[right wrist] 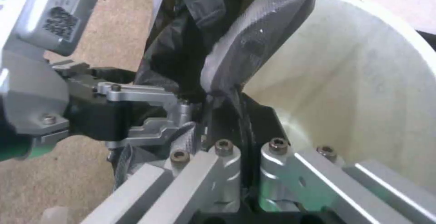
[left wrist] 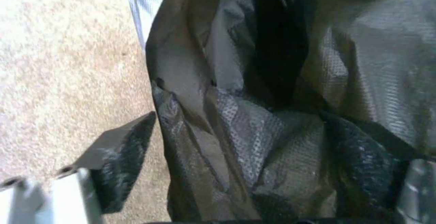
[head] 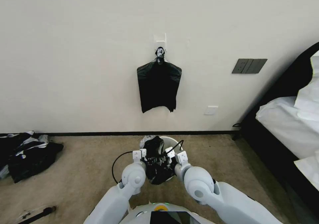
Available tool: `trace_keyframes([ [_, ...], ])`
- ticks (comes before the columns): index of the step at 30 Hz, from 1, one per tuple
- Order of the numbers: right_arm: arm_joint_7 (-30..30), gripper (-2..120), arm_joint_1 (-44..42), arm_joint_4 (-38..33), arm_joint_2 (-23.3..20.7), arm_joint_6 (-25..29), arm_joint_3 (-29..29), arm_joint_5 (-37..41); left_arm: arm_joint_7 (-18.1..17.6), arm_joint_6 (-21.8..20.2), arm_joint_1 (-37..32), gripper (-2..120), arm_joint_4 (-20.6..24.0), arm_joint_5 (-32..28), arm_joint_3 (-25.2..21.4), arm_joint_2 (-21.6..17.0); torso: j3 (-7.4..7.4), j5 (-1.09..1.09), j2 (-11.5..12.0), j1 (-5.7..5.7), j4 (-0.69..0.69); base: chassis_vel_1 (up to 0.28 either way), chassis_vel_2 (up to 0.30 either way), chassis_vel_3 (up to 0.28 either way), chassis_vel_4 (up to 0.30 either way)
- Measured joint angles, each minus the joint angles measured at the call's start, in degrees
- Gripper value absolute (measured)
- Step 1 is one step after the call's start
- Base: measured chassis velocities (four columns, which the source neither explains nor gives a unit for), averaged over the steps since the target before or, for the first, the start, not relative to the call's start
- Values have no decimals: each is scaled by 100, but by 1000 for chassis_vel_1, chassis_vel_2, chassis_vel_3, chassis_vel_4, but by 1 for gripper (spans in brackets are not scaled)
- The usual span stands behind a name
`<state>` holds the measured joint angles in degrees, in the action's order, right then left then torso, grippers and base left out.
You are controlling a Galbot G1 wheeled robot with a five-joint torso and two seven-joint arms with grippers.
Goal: Place a trash bag onto the trash bin.
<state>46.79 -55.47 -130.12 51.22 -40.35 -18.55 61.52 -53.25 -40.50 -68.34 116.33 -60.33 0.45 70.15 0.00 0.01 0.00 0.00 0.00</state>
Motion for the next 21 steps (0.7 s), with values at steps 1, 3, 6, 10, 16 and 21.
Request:
trace_keyframes([
  [1, 0, 0, 0, 0, 0, 0, 0, 0, 0, 0, 0, 88, 0, 0, 0, 0, 0, 0, 0, 0, 0, 0, 0, 0, 0],
  [3, 1, 0, -8, 0, 3, 0, 0, 0, -28, 0, 24, 81, -66, -60, -6, 38, 0, 0, 0, 0, 0, 0, 0, 0, 0],
  [6, 1, 0, -17, 0, 2, 0, 0, 0, -40, 0, 35, 73, -107, -83, -6, 70, 0, 0, 0, 0, 0, 0, 0, 0, 0],
  [10, 1, 0, -20, 0, -14, 0, 0, -1, -29, 2, 58, 58, -178, -38, -7, 119, 0, 0, 0, 0, 0, 0, 0, 0, 0],
  [16, 1, 0, -18, 0, -18, 1, -7, -1, 21, 49, 130, 34, -288, 73, -1, 191, 0, 0, 0, 0, -1, 0, 0, 0, 0],
  [21, 0, 0, -64, 4, -38, 3, 31, -2, 32, 86, 124, 16, -320, 88, -16, 180, 1, 0, 0, 0, 0, 0, 0, 0, 0],
])
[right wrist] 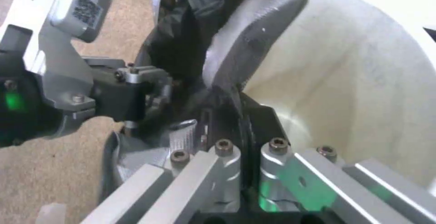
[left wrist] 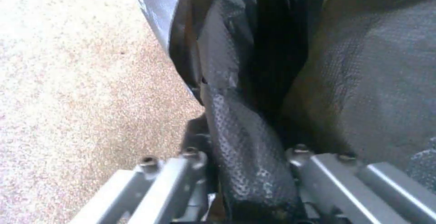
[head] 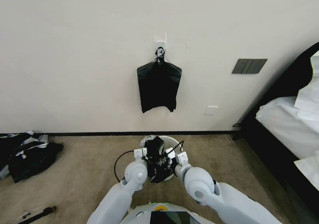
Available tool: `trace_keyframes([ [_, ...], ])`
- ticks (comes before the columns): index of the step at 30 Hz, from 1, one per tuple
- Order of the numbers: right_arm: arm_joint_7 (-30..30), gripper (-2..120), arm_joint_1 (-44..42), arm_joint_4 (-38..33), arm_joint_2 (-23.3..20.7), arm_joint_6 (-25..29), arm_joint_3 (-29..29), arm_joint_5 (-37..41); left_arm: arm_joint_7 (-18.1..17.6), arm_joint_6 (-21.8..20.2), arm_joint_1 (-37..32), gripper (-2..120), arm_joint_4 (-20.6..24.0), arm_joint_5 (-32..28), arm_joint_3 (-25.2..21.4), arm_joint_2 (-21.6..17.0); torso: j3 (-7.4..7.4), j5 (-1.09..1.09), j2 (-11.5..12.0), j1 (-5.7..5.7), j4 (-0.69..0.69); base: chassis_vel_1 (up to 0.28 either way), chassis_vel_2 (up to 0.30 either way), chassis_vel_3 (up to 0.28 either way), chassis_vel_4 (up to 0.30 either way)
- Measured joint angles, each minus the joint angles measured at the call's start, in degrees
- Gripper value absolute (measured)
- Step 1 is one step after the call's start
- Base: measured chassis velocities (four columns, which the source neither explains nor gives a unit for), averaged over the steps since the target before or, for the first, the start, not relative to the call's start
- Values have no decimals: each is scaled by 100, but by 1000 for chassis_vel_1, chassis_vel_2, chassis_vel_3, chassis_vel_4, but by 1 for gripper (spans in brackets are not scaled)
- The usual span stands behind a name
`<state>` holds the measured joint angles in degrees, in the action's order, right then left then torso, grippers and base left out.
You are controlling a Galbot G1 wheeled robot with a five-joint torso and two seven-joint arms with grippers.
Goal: Place a trash bag onto the trash bin.
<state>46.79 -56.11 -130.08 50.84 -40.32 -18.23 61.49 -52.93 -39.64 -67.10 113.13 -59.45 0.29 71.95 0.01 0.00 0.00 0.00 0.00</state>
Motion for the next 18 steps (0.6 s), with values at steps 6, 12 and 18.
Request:
trace_keyframes([
  [6, -7, 0, -33, 8, -9, 2, 54, -10, 116, 85, -66, 1, 17, 118, -14, -55, 0, -2, 0, 0, 2, 0, 0, 0, 0],
  [12, -13, 0, -50, -1, -3, 5, 143, -24, 251, 255, -135, 1, 63, 239, -81, -109, 0, 0, 0, 0, 0, 0, 0, 0, 0],
  [18, -35, 0, -99, -78, -59, 13, 283, -25, 303, 368, -173, 1, 125, 281, -197, -189, -1, 0, 0, 0, 0, 0, 0, 0, 0],
])
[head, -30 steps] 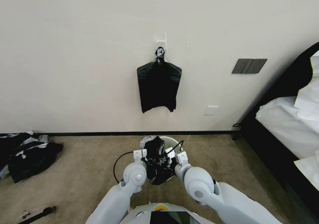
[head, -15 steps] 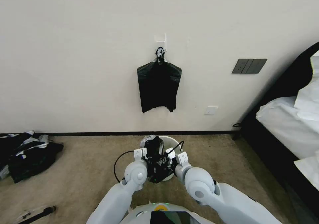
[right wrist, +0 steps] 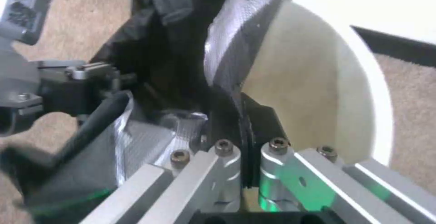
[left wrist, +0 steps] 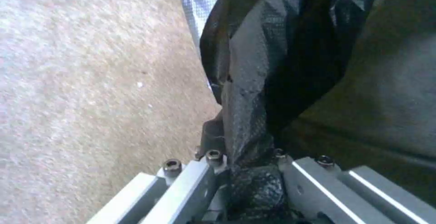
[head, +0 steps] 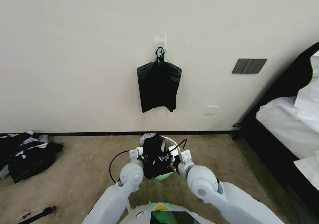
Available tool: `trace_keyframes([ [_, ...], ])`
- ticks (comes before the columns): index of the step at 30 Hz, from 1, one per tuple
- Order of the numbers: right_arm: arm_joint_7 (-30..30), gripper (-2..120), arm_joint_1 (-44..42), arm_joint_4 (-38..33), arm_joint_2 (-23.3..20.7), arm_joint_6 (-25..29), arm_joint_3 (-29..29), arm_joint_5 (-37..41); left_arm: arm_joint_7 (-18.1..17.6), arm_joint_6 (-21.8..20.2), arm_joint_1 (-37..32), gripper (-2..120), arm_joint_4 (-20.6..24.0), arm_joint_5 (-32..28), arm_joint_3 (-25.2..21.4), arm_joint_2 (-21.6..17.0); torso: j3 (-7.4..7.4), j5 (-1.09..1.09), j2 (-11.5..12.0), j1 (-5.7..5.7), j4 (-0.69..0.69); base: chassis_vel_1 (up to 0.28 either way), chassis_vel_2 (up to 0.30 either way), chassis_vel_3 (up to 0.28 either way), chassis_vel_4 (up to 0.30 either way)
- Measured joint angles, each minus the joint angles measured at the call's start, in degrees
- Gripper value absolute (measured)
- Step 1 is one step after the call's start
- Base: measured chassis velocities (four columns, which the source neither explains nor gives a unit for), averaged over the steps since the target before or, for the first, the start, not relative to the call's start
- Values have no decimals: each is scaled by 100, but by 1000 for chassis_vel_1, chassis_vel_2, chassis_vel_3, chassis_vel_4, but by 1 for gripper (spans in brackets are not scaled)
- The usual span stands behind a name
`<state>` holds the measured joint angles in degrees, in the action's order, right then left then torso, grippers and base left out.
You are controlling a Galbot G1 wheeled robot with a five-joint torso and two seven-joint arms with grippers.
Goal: Place a trash bag onto the trash bin.
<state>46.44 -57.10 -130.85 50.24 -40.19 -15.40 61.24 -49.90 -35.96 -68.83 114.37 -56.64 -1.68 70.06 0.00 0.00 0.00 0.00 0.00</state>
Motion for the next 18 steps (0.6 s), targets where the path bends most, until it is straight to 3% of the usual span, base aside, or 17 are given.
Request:
trace_keyframes([
  [5, -96, 0, -51, -207, -212, 116, 425, 6, 137, 189, -89, 1, 225, 20, -239, -218, 0, 0, 0, 0, 0, 0, 0, 0, 0],
  [18, -88, 0, -354, -217, -436, 243, 815, 4, 197, 259, -241, 1, 524, -94, -631, -458, 0, 0, 0, 0, 0, 0, 0, 0, 0],
])
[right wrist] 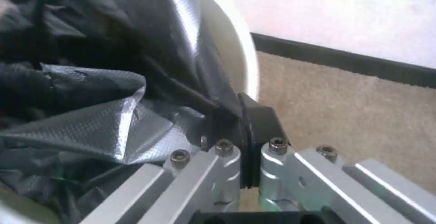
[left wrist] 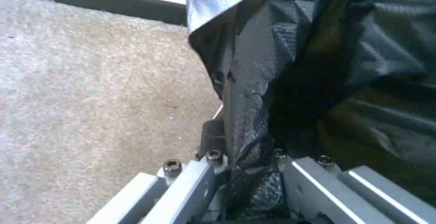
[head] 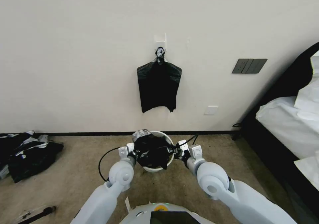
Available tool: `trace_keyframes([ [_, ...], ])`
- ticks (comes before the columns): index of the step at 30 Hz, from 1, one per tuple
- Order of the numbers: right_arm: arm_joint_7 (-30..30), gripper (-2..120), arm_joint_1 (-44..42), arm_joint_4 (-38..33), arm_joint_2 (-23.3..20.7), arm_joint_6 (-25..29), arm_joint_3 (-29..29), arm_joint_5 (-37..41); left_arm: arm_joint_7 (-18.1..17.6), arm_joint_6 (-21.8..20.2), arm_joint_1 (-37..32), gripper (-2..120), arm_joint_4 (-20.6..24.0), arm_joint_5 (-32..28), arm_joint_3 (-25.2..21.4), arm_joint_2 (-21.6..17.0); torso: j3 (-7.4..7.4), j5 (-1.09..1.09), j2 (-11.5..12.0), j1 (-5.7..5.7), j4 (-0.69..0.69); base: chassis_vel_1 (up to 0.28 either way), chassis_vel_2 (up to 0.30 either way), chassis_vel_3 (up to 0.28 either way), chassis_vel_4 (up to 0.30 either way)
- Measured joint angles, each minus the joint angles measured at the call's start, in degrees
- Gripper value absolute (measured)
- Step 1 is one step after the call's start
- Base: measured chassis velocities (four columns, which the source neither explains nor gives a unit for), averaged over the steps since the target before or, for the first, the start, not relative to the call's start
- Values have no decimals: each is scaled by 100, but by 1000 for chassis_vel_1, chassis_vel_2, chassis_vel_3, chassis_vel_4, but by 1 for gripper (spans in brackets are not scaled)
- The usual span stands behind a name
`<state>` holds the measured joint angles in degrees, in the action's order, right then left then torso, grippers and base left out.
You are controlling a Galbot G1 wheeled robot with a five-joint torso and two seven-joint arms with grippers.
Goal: Place a trash bag onto the trash bin.
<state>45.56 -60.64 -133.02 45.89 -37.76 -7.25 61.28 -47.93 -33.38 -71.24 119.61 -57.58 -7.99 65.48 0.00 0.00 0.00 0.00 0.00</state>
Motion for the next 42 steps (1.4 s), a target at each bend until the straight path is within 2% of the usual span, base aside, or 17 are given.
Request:
trace_keyframes([
  [13, 11, 0, -358, -102, -13, -11, 276, -20, 2, 17, -96, 1, 192, -67, -135, -90, 0, 0, 0, 0, 0, 0, 0, 0, 0],
  [16, -89, 7, -457, -190, -33, -45, 292, -233, 9, 8, -141, 1, 256, -18, -136, -105, 0, 0, 0, 0, 0, 0, 0, 0, 0],
  [19, -511, 22, -605, -395, -136, 50, 342, -877, 97, -5, -205, 1, 354, 164, -137, -179, 0, 0, 0, 0, 0, 0, 0, 0, 0],
  [20, -511, 22, -605, -395, -136, 50, 342, -877, 97, -5, -205, 1, 354, 164, -137, -179, 0, 0, 0, 0, 0, 0, 0, 0, 0],
  [22, -971, 34, -765, -614, -305, 172, 567, -1176, 119, -14, -222, 1, 438, 180, -170, -256, 0, -1, 0, 0, 0, 0, 0, 0, 0],
  [23, -971, 34, -765, -614, -305, 172, 567, -1176, 119, -14, -222, 1, 438, 180, -170, -256, 0, -1, 0, 0, 0, 0, 0, 0, 0],
  [25, -1356, 43, -938, -818, -516, 358, 807, -1526, 145, -26, -241, 1, 526, 182, -240, -360, 0, 0, 0, 0, 0, 0, 0, 0, 0],
  [26, -1356, 43, -938, -818, -516, 358, 807, -1526, 145, -26, -241, 1, 526, 182, -240, -360, 0, 0, 0, 0, 0, 0, 0, 0, 0],
  [29, -1972, 59, -1042, -1015, -799, 778, 1067, -2007, 217, -40, -276, 1, 624, 181, -290, -518, 0, -1, 0, 0, 2, 0, 0, 0, 0],
  [30, -1972, 59, -1042, -1015, -799, 778, 1067, -2007, 217, -40, -276, 1, 624, 181, -290, -518, 0, -1, 0, 0, 2, 0, 0, 0, 0],
  [32, -2556, 68, -772, -1015, -956, 958, 1069, -1990, 340, -50, -320, 1, 705, 202, -303, -651, 0, -1, 0, 0, 2, 0, 0, 0, 0],
  [34, -2725, 72, -602, -957, -980, 992, 1010, -1885, 389, -51, -332, 1, 726, 225, -304, -686, 0, -1, 0, 0, 0, 0, 0, 0, 0],
  [37, -3424, 87, 42, -491, -955, 1094, 819, -1440, 597, -53, -418, 1, 875, 360, -304, -840, 0, 0, 0, 0, -2, 0, 0, 0, 0],
  [38, -3424, 87, 42, -491, -955, 1094, 819, -1440, 597, -53, -418, 1, 875, 360, -304, -840, 0, 0, 0, 0, -2, 0, 0, 0, 0],
  [40, -3954, 96, 319, -179, -960, 1180, 715, -1343, 741, -55, -496, 1, 983, 444, -305, -939, 0, 0, 0, 0, -1, 0, 0, 0, 0],
  [42, -4108, 99, 385, -74, -966, 1229, 672, -1334, 818, -55, -528, 1, 1013, 515, -305, -974, 0, -1, 0, 0, 0, 0, 0, 0, 0],
])
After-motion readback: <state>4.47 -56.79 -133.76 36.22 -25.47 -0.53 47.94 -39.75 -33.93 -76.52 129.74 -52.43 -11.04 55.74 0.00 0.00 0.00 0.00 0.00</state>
